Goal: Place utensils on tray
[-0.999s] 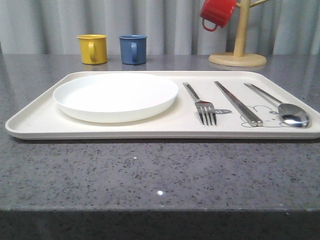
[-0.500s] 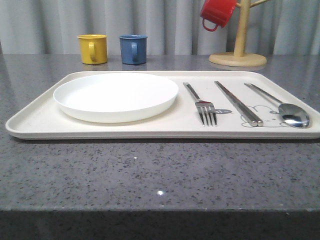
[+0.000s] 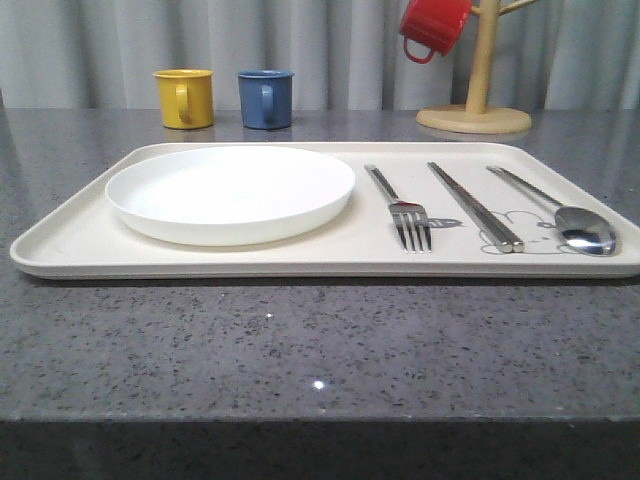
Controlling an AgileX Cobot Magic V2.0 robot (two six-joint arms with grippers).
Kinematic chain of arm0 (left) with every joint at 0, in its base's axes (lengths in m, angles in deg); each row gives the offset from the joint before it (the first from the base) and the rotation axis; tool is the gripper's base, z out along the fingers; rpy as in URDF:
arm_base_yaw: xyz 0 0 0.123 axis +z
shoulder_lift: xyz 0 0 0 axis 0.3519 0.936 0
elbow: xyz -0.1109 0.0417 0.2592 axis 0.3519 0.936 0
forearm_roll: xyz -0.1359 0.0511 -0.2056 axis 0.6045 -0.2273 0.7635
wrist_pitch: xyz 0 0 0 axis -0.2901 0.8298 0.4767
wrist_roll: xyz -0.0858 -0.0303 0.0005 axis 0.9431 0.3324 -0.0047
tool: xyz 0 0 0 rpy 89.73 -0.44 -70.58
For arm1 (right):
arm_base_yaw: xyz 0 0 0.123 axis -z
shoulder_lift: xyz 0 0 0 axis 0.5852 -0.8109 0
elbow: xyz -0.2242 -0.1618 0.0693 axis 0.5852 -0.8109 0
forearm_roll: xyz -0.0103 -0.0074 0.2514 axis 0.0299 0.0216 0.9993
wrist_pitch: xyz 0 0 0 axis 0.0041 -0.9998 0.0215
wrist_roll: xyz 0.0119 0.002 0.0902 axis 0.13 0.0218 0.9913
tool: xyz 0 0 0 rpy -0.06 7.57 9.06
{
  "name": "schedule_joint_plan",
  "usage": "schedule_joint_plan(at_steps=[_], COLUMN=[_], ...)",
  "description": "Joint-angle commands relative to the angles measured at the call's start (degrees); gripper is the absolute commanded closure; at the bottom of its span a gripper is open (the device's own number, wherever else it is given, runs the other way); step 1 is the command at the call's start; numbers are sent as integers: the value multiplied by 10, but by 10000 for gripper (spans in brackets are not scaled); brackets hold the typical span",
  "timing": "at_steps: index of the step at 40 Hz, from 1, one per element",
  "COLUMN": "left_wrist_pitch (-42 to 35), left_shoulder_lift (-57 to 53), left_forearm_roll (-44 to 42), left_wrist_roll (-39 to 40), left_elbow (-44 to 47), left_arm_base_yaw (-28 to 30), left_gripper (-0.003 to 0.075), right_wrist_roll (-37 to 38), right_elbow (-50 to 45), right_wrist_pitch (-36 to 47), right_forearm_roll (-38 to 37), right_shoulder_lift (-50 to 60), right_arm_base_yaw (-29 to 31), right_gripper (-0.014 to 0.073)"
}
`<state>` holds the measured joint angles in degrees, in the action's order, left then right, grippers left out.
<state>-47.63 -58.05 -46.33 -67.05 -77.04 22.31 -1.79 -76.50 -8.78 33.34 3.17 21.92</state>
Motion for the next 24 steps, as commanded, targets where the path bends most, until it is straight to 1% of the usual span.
schedule_joint_plan(at_steps=[1, 4, 8, 12, 14, 24], left_wrist_pitch=[-48, -48, -48, -48, -48, -48], left_shoulder_lift=[-13, -13, -13, -12, -12, -12], left_forearm_roll=[6, 6, 6, 6, 6, 6], left_wrist_roll=[4, 4, 4, 4, 4, 4], left_elbow=[-2, -2, -2, -2, -2, -2], left_arm_base_yaw=[-1, -1, -1, -1, -1, -1], left_gripper=[739, 739, 739, 739, 739, 739], right_wrist_roll=[-4, -4, -4, -4, -4, -4], right_elbow=[-38, -76, -117, -144, -142, -142], right_wrist_pitch=[97, 116, 108, 108, 89, 88], right_forearm_roll=[-9, 6, 27, 47, 49, 49], right_shoulder_lift=[18, 40, 44, 44, 47, 47], right_arm_base_yaw=[41, 79, 136, 175, 183, 185], right_gripper=[664, 664, 664, 664, 664, 664])
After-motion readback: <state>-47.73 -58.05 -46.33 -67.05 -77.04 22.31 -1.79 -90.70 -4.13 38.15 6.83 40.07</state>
